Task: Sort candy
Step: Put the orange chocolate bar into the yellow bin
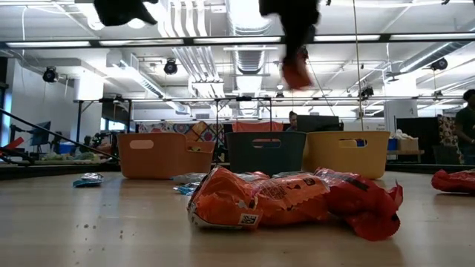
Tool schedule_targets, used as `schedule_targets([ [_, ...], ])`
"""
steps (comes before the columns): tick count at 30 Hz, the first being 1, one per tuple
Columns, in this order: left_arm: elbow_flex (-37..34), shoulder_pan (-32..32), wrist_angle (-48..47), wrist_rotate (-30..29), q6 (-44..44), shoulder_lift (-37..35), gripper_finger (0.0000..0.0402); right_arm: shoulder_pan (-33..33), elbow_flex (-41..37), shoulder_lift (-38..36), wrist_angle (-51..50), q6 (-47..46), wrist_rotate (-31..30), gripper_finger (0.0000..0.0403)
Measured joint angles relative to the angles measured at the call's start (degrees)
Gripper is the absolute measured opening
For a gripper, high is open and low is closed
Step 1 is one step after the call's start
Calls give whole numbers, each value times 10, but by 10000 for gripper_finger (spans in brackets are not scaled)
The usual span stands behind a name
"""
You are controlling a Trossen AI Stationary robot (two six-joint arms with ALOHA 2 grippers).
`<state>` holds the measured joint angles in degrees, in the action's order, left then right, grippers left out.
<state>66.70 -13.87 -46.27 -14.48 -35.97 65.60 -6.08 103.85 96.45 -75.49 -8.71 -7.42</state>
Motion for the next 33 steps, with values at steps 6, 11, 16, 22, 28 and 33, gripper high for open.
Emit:
schedule_targets([
  [6, 0, 0, -61, 0, -39, 2, 152, -66, -66, -5, -46, -90, -33, 12],
  [11, 0, 0, -65, 0, -47, 2, 152, -90, -149, -16, 11, -74, -30, 12],
  [16, 0, 0, -67, 0, -52, 2, 152, -92, -242, -38, 131, -58, 10, 12],
  [22, -1, 0, -89, 0, -69, 2, 152, -93, -327, -58, 202, -69, 14, 12],
  [28, -1, 0, -112, 0, -91, 2, 153, -93, -351, -61, 223, -73, 14, 12],
  [33, -1, 0, -123, 0, -127, 2, 153, -93, -350, -61, 237, -72, 18, 13],
])
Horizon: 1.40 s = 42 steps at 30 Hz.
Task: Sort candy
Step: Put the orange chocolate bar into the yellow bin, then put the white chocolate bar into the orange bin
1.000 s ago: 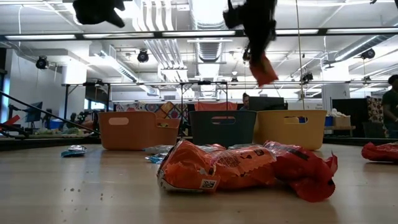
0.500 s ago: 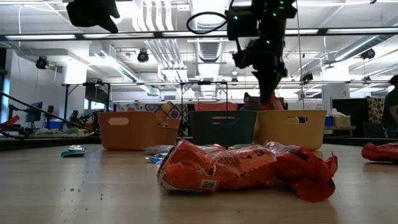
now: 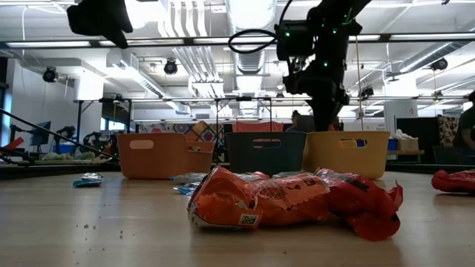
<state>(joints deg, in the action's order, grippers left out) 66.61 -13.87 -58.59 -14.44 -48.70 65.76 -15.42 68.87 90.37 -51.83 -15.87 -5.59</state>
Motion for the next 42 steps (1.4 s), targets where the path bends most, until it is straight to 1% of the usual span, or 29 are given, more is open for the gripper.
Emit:
schedule_targets([
  [2, 0, 0, -4, 0, -18, 0, 153, 0, 2, 0, 3, 1, 0, 17],
  [4, -3, 0, -7, 0, -31, 0, 153, 0, 2, 0, 2, -4, 0, 30],
  [12, -14, 0, -11, 0, -65, 0, 153, 0, 2, 0, 2, -11, 0, 122],
  [16, -15, -1, -17, 0, -79, 0, 153, 0, 2, -4, 1, -11, 0, 162],
  [22, -20, -2, -29, 0, -113, 0, 153, 0, 37, -14, -64, -34, -3, 202],
  [25, -32, -2, -28, 0, -138, 0, 153, 0, 66, -20, -83, -37, -3, 214],
  [28, -56, -2, -29, 7, -185, 0, 153, 1, 96, -30, -84, -41, 0, 221],
  [34, -116, -2, -10, 39, -281, 0, 153, 2, 162, -41, -83, -47, 0, 220],
  [42, -200, -2, 79, 49, -390, 0, 155, 4, 240, -42, -79, -56, 0, 219],
])
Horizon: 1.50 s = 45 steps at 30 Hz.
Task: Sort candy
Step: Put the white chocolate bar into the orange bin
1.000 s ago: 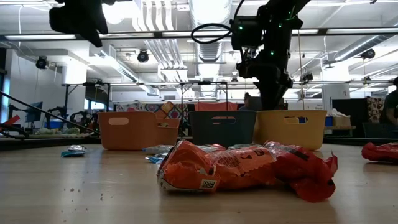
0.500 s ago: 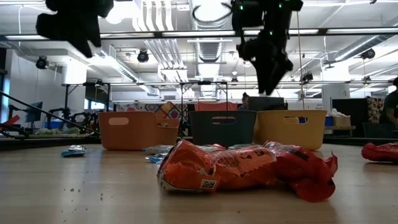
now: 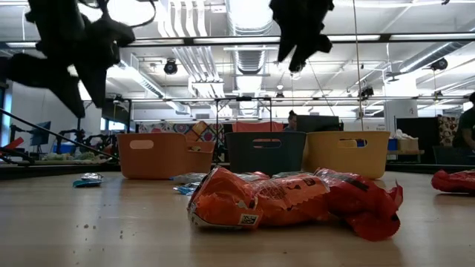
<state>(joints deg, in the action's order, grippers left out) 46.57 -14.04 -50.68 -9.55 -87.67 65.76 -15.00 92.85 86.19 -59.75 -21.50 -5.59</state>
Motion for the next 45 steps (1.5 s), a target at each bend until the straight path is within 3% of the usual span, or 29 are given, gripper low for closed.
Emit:
schedule_targets([
  [9, -97, 0, 98, 0, -95, 0, 184, 3, 41, 0, 4, 0, -5, 219],
  [18, -161, -2, 200, -17, -95, 4, 189, 3, 37, 2, 18, 0, -6, 219],
  [33, -128, -2, 194, 0, -94, 140, 184, 3, 36, 2, 22, -4, -6, 219],
  [45, -83, -2, 166, 3, -62, 185, 98, 3, 36, 2, 22, 3, -6, 219],
])
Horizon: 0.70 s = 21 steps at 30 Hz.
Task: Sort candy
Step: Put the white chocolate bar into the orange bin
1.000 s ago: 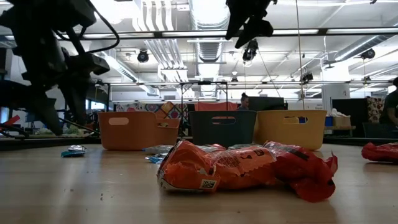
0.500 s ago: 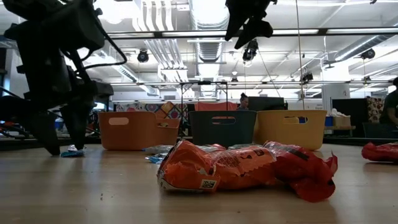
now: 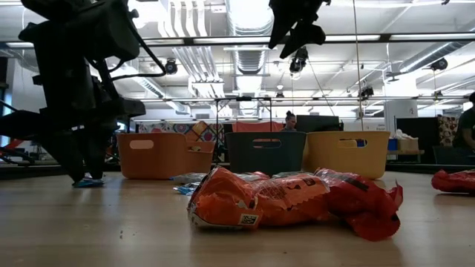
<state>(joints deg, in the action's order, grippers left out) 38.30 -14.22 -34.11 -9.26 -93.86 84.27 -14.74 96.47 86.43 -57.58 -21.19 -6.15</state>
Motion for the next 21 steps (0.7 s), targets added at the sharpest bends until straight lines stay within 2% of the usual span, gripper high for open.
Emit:
schedule_targets([
  [6, 9, -4, -10, 6, 16, 5, 41, 0, 0, 0, 0, 8, 0, 219],
  [10, 21, -13, -61, 23, 27, -1, 6, 0, 0, 0, 0, 12, 1, 219],
  [15, 35, -25, -115, 47, 53, -15, 1, 0, 0, 0, 0, 16, 1, 219],
  [21, 51, -37, -119, 54, 84, -45, 0, 0, 0, 0, 0, 17, 1, 219],
])
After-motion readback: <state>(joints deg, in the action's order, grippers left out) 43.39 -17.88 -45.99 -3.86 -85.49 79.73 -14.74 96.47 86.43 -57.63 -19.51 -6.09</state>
